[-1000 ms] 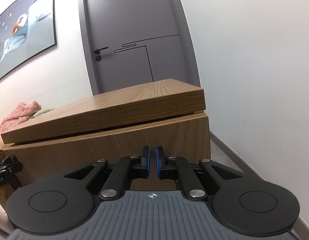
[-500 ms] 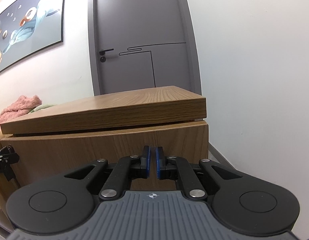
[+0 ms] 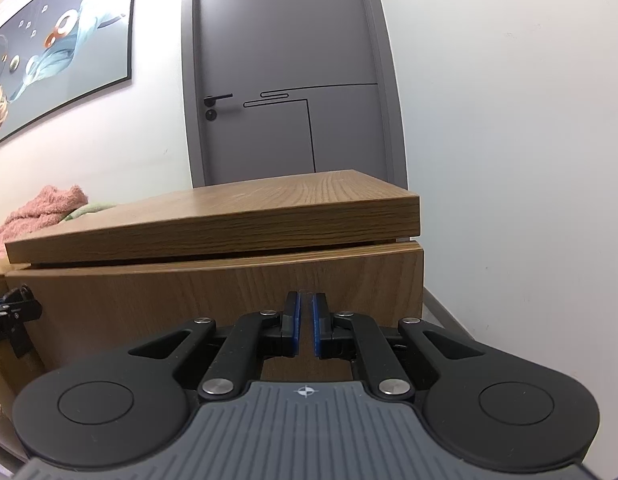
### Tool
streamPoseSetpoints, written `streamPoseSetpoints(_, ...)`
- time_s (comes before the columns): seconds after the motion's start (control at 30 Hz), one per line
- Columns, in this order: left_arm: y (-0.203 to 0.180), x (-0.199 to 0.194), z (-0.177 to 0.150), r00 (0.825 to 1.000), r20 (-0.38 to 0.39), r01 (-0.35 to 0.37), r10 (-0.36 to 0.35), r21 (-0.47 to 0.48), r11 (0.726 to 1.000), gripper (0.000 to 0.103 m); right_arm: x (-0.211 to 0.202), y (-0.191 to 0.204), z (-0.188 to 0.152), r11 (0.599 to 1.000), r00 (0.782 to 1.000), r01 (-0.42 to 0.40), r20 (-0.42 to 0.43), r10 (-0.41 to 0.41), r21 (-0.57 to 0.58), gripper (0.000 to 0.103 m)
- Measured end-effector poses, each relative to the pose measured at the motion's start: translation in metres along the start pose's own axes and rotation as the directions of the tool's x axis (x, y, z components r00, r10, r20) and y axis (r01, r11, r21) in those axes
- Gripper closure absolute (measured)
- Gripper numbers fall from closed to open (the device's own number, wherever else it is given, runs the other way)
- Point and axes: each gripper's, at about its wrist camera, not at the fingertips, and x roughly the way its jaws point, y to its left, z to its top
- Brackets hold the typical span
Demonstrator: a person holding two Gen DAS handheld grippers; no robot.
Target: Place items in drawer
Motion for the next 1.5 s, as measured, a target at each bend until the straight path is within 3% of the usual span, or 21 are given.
streamPoseSetpoints(0.23,0.014,-0.017,0.016,1.0,0.023,-0.015,0.017,-0.08,0.997,0.078,-0.017,0.016,0.007,0.999,0.999,-0.039,-0.019,0.04,0.01,0.095)
streamPoseSetpoints(0.37,0.02,-0.031,0.02,1.0,0.004,-0.012,0.013,-0.084,0.996,0.078,-0.023,0.025,0.017,0.999,0.998,0.02,-0.063,-0.021,-0.027,0.095)
streamPoseSetpoints(0.43,0.022,-0.04,0.022,1.0,-0.014,0.0,-0.001,-0.071,0.997,0.078,-0.029,0.021,0.024,0.999,0.995,0.048,-0.089,-0.047,0.008,0.095)
streamPoseSetpoints(0.6,0.03,-0.068,0.025,1.0,-0.011,0.018,-0.019,-0.076,0.997,0.074,-0.048,0.014,0.026,0.996,0.994,-0.003,-0.106,0.012,0.085,0.095)
streamPoseSetpoints(0.73,0.036,-0.086,0.025,1.0,0.0,0.023,-0.024,-0.073,0.997,0.073,-0.062,0.023,0.028,0.997,0.996,-0.044,-0.08,0.05,0.071,0.095)
streamPoseSetpoints(0.93,0.043,-0.112,0.025,0.999,0.025,0.038,-0.036,-0.103,0.994,0.062,-0.083,0.04,0.029,0.994,0.994,-0.1,-0.04,0.102,0.032,0.093)
streamPoseSetpoints(1.0,0.044,-0.121,0.025,0.998,0.039,0.043,-0.039,-0.11,0.993,0.054,-0.089,0.046,0.028,0.993,0.993,-0.113,-0.031,0.113,0.019,0.089)
streamPoseSetpoints(1.13,0.04,-0.137,0.023,0.997,0.066,0.04,-0.033,-0.103,0.994,0.037,-0.104,0.054,0.026,0.99,0.99,-0.141,-0.001,0.141,0.002,0.046)
streamPoseSetpoints(1.3,0.038,-0.15,0.02,0.996,0.076,0.062,-0.054,-0.113,0.992,0.021,-0.117,0.062,0.024,0.984,0.984,-0.176,0.025,0.176,-0.008,0.045)
streamPoseSetpoints(1.47,0.034,-0.163,0.016,0.993,0.091,0.079,-0.07,-0.1,0.992,0.008,-0.133,0.061,0.017,0.981,0.98,-0.192,0.051,0.192,-0.007,0.02)
streamPoseSetpoints(1.5,0.033,-0.166,0.015,0.993,0.095,0.08,-0.07,-0.097,0.992,0.006,-0.136,0.06,0.016,0.981,0.979,-0.196,0.055,0.196,-0.011,0.02)
